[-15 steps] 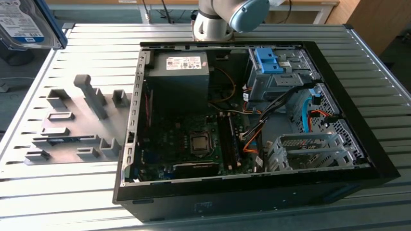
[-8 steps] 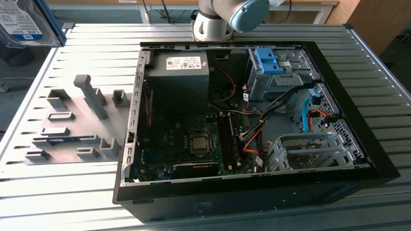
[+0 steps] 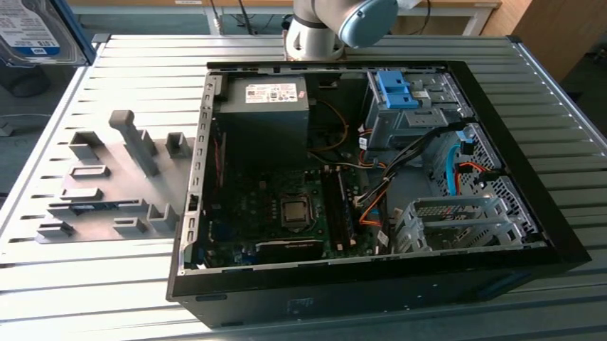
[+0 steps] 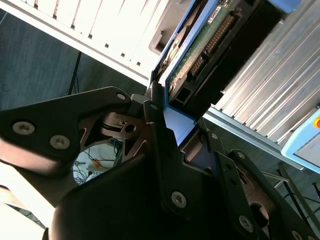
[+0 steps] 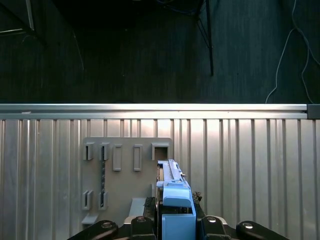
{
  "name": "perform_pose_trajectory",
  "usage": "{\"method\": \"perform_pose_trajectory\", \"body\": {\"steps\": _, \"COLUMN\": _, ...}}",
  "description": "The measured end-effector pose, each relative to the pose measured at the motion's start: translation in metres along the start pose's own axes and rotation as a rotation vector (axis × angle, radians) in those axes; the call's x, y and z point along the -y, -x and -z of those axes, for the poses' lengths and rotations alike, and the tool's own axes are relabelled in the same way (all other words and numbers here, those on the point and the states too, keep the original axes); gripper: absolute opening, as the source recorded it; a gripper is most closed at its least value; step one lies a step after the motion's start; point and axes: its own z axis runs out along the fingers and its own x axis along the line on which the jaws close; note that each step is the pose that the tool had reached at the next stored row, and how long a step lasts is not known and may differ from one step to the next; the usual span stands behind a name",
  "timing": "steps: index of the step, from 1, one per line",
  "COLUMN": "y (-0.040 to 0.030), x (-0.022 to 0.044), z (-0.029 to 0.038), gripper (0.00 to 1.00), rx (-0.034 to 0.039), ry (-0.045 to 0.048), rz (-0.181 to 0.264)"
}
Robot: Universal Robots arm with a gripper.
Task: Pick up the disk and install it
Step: 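Pick up the disk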
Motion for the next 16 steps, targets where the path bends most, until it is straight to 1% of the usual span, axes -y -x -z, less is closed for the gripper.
{"method": "perform_pose_trajectory", "body": {"steps": 6, "y": 0.0002, "x": -0.0001, "z": 0.0045, "gripper": 0.36, "rx": 0.0000, "ry": 0.0000, "rz": 0.000}}
{"method": "perform_pose_trajectory", "body": {"steps": 16, "y": 0.0008, "x": -0.0004, "z": 0.0170, "gripper": 0.36, "rx": 0.0001, "ry": -0.0001, "rz": 0.000}}
